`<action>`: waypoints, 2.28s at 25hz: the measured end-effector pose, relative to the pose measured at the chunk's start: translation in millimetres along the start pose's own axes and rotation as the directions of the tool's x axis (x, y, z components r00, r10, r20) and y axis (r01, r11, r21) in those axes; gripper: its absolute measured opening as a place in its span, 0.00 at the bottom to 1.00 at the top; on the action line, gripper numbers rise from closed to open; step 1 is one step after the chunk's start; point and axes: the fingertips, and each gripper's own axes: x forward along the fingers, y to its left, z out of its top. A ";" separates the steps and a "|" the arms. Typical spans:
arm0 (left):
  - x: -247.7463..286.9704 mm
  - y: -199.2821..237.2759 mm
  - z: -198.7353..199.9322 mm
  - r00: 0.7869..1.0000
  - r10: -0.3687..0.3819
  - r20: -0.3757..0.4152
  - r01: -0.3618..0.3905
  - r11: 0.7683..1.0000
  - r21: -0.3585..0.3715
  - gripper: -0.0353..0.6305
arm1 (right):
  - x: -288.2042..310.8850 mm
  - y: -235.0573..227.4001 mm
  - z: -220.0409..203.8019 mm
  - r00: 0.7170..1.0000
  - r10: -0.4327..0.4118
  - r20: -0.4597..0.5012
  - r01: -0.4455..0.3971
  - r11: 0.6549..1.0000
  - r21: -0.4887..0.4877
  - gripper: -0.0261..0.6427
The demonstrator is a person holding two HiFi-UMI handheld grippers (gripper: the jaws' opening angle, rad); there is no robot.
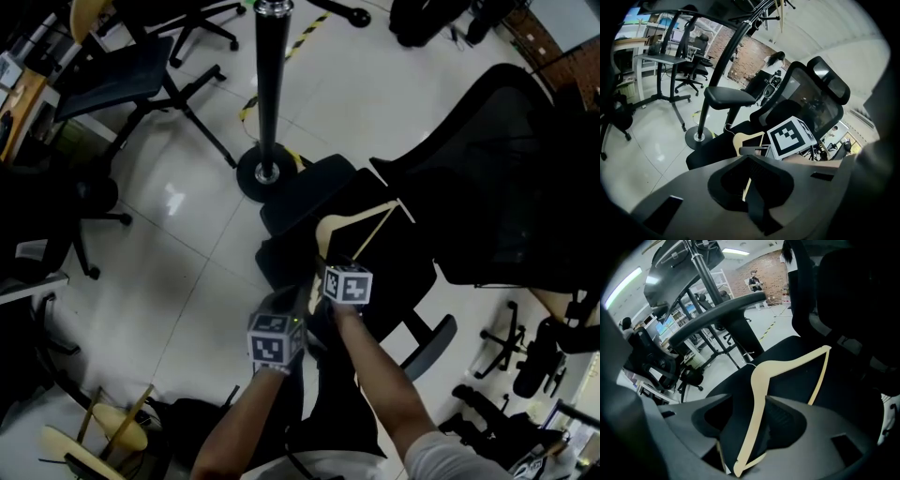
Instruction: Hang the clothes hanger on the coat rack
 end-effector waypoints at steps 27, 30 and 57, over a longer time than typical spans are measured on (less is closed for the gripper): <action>3.2 32.2 -39.8 0.998 0.003 -0.063 -0.007 0.998 -0.055 0.05 | 63.4 -26.7 -7.3 0.994 -0.066 -0.084 0.063 0.997 -0.044 0.27; 0.0 31.0 -40.6 0.998 0.019 -0.053 -0.022 0.998 -0.062 0.05 | 62.0 -26.5 -7.8 0.994 -0.062 -0.088 0.059 0.998 -0.035 0.25; -143.2 -124.4 51.9 0.950 0.145 0.277 -0.169 0.984 0.061 0.05 | -236.2 52.9 14.9 0.926 0.344 0.153 -0.342 0.939 -0.042 0.25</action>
